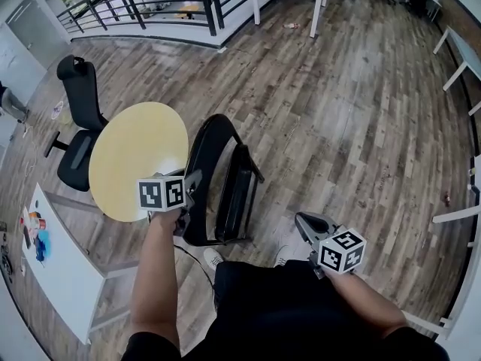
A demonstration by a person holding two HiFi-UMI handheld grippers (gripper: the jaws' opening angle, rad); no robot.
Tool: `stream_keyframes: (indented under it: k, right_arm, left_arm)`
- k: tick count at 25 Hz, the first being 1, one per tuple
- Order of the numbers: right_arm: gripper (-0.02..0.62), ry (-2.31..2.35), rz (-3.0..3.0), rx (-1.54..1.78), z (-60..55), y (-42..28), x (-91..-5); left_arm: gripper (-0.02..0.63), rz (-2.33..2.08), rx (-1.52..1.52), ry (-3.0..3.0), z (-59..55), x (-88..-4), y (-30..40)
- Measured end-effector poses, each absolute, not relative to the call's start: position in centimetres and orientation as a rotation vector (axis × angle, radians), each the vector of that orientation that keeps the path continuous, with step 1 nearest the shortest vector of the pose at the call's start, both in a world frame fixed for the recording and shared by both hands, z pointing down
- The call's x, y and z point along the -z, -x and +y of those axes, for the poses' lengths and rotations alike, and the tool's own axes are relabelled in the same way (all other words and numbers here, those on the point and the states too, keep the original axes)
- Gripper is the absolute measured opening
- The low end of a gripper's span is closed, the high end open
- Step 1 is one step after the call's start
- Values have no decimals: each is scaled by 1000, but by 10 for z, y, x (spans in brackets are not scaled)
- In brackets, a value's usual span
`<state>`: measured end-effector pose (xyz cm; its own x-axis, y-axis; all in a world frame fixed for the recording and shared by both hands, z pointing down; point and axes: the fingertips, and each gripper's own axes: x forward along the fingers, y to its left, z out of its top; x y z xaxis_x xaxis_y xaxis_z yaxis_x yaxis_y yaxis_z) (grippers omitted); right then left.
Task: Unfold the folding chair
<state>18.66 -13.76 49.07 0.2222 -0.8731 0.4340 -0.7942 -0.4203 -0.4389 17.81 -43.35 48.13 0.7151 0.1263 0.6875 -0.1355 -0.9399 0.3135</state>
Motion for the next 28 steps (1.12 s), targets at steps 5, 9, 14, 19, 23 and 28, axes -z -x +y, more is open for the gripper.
stream_keyframes:
  k: [5,9,14,19,23,28]
  right_arm:
    - [6,2315,1643,1024,-129,-180,-505]
    - [6,2218,1624,1070,-138,-178,-524]
    - [44,2032,1603,1156,-171,-179,-558]
    - [103,1883,1536,1233,-204,-185,-594]
    - [138,1716,1434,1292,-224,-189,-624]
    - [187,1617,1341,1376,-237,-192,-668]
  left_arm:
    - [121,-25,-1086,-2594,-416,-477,-181]
    - [121,-27,-1093,-2601,-400,-477,-183]
    - [120,-14,-1094,-2591,-375,-471,-191]
    - [118,0,-1103,-2582,-350,-471,-198]
    - [117,-16,-1114,-2595,-337,-470,-201]
    - [117,-29,-1134,-2593,-320,-472,-204]
